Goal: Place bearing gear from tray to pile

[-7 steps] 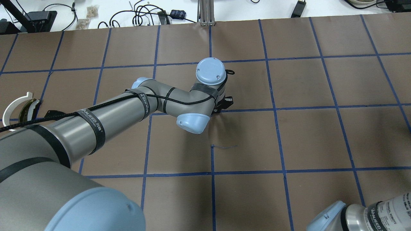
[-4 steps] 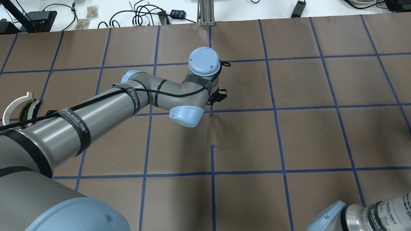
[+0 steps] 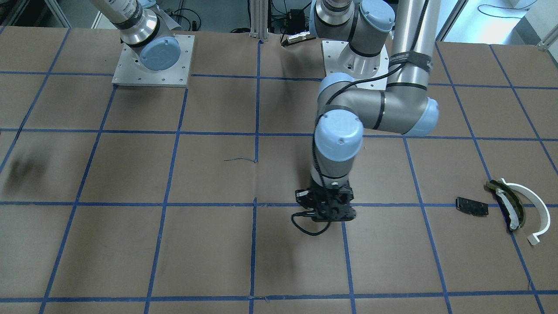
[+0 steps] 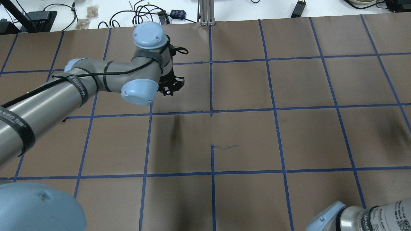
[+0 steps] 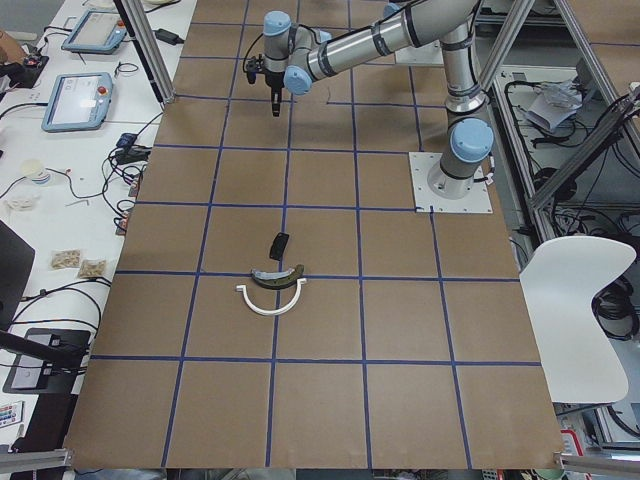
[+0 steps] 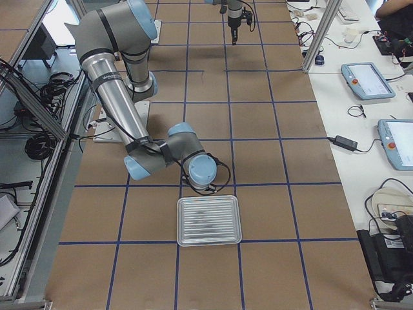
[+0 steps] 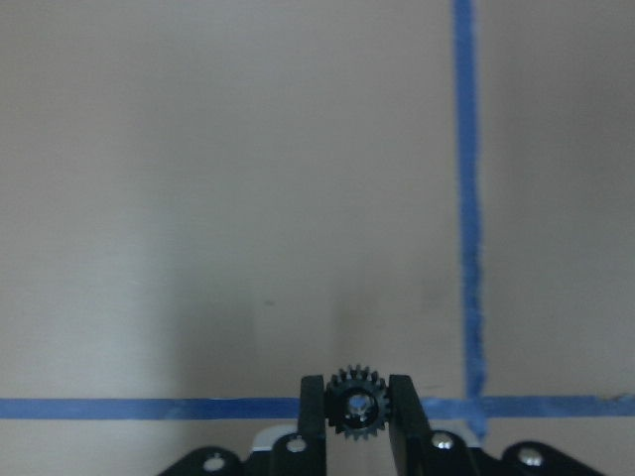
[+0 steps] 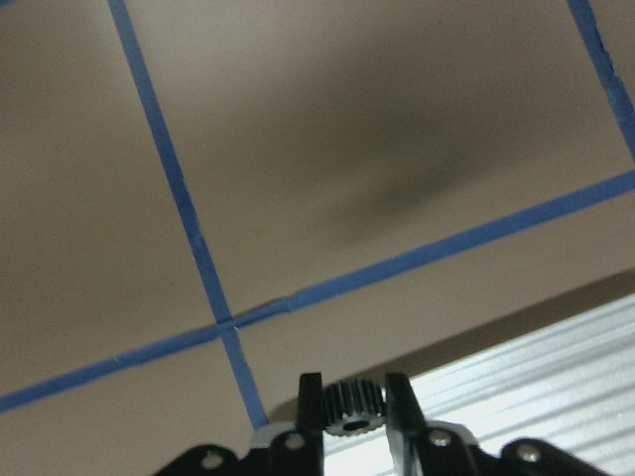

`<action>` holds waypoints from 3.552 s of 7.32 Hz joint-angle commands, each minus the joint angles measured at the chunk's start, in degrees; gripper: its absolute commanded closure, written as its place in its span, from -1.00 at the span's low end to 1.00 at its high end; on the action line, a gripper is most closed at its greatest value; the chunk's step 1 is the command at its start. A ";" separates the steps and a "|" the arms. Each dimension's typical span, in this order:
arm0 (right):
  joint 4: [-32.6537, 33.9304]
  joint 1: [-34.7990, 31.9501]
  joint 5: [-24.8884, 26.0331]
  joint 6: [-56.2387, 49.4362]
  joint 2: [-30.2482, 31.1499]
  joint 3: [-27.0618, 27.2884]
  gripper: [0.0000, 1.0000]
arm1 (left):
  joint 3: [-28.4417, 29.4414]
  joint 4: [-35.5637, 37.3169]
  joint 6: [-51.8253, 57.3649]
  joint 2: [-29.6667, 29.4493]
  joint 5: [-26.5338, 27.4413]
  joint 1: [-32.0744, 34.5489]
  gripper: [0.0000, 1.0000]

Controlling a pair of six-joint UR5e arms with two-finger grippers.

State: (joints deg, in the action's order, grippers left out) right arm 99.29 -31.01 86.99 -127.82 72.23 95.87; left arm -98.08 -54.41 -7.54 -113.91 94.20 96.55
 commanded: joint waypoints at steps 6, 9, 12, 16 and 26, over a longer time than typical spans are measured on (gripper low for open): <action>-18.35 -42.47 -9.36 59.39 22.35 0.02 0.69 | -10.65 0.44 33.71 6.52 -2.18 -33.06 0.74; 7.06 -69.63 -9.74 99.92 12.45 0.38 0.66 | -12.22 2.65 43.36 5.98 -1.73 -42.83 0.71; 22.17 -79.29 -6.85 115.25 3.72 0.29 0.60 | -13.89 2.74 48.06 5.01 -2.26 -48.03 -0.25; 22.52 -79.30 -5.34 115.69 3.62 0.90 -1.00 | -10.92 1.95 46.05 5.36 -2.44 -46.64 -0.60; -7.79 -62.53 6.43 120.29 22.94 -8.32 -1.00 | -0.19 -5.18 -6.54 4.67 -7.71 -2.91 -0.84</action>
State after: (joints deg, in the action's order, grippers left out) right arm 92.63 -96.01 92.89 -12.66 93.03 88.82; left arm -98.87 -60.49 -5.98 -108.43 87.32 87.22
